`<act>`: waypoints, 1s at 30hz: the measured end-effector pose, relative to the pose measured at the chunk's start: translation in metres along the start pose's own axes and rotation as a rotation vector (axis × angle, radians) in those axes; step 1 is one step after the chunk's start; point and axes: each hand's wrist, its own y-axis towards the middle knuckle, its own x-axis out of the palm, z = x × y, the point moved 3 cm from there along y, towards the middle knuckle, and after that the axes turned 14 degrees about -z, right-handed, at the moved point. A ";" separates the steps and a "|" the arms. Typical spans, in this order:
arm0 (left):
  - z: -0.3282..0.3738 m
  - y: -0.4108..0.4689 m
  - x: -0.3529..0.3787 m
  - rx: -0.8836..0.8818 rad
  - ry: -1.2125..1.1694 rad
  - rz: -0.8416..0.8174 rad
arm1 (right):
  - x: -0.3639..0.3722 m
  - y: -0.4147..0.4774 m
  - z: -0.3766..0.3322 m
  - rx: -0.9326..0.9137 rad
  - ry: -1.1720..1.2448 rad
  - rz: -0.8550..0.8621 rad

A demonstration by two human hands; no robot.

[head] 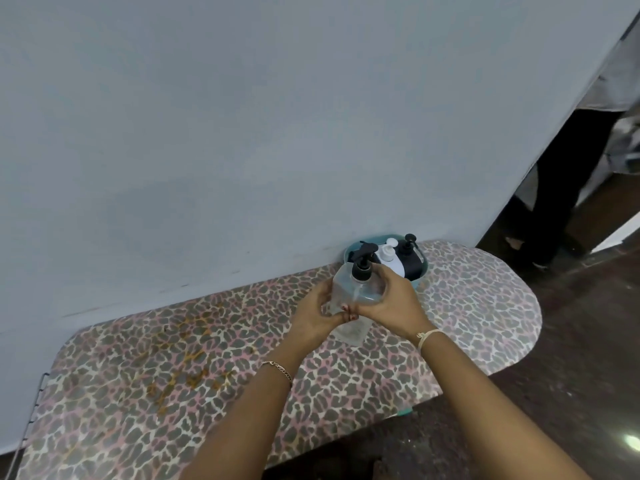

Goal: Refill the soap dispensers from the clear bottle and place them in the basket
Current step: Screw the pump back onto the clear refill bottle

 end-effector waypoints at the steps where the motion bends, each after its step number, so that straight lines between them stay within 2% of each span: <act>1: 0.003 0.002 0.005 0.005 -0.008 0.001 | -0.007 -0.002 0.006 0.004 0.013 -0.008; 5: 0.014 0.020 0.033 0.014 -0.081 -0.021 | -0.037 -0.009 0.026 -0.010 0.008 0.001; 9: 0.019 0.049 0.065 -0.011 -0.053 0.015 | -0.075 -0.015 0.052 -0.002 -0.030 0.070; 14: 0.023 0.086 0.099 -0.086 -0.020 0.166 | -0.132 -0.015 0.093 0.074 -0.107 0.101; 20: 0.023 0.104 0.117 -0.135 -0.007 0.389 | -0.189 -0.008 0.136 0.181 -0.189 0.223; 30: 0.015 0.115 0.112 -0.241 0.013 0.587 | -0.218 0.048 0.160 0.234 -0.135 0.346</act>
